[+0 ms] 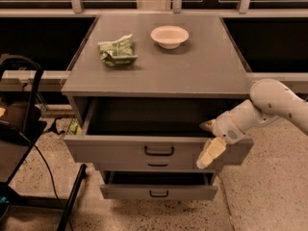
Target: Open top drawer
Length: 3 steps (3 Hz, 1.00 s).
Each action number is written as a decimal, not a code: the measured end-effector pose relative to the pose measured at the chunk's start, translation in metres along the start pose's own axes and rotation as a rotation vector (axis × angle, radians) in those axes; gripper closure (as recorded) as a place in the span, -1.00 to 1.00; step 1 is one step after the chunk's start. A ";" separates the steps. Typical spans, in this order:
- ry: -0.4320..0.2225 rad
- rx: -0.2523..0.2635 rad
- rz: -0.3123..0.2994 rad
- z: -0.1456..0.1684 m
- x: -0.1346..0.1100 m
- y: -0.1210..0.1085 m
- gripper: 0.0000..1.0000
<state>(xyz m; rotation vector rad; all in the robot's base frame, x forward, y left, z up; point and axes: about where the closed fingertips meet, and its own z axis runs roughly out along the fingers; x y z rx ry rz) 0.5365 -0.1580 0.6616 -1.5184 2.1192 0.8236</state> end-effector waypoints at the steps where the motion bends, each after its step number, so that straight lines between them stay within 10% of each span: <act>1: -0.036 -0.015 0.028 -0.004 0.009 0.030 -1.00; 3: -0.011 0.001 0.019 -0.005 0.007 0.030 -1.00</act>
Offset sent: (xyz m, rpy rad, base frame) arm -0.0277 -0.0019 0.0035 0.0320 0.0169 -0.0168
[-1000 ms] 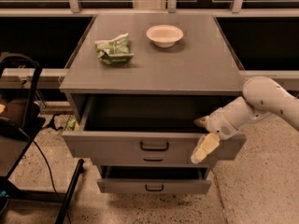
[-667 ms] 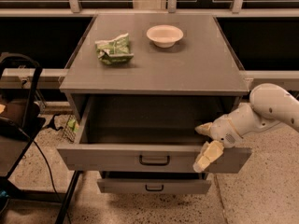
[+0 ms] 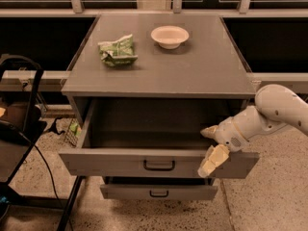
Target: Open top drawer
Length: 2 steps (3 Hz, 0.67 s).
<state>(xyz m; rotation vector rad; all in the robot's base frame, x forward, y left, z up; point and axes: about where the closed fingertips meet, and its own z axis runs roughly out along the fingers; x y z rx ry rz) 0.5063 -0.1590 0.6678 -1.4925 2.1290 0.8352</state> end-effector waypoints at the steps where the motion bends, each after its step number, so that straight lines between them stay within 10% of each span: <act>1: 0.085 0.044 -0.036 -0.005 -0.007 0.003 -1.00; 2: 0.145 0.071 -0.057 -0.011 -0.013 0.006 -1.00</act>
Offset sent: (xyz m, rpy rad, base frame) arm 0.0002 0.0005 0.0318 -0.2388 -0.0792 0.0414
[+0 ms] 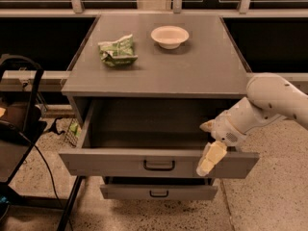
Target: Open top drawer
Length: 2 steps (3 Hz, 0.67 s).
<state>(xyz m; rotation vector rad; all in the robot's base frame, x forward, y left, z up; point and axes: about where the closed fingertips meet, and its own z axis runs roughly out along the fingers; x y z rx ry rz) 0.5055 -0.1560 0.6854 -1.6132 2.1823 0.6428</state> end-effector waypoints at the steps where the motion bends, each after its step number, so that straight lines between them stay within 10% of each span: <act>1: 0.042 0.038 -0.025 -0.019 -0.008 -0.002 -1.00; 2: 0.057 0.092 -0.031 -0.046 -0.013 -0.013 -1.00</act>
Offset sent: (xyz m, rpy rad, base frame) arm 0.0336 -0.0411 0.0782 -0.1189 -0.1423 -0.0522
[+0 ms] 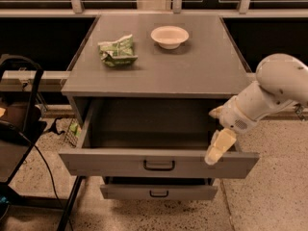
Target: Open top drawer
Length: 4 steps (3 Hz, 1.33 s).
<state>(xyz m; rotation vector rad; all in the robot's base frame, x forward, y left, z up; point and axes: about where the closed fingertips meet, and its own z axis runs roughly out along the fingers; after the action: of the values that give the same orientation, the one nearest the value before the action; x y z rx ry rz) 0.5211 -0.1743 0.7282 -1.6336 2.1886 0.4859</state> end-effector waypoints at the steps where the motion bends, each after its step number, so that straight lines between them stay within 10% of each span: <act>1: -0.035 0.053 -0.013 -0.028 -0.002 -0.020 -0.48; 4: -0.035 0.053 -0.013 -0.028 -0.002 -0.020 1.00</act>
Offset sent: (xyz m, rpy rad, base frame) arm 0.0137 -0.0157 0.0194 0.0162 -0.0488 -0.0153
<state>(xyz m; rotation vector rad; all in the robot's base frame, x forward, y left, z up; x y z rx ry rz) 0.5381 -0.1913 0.7520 -1.5983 2.1456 0.4456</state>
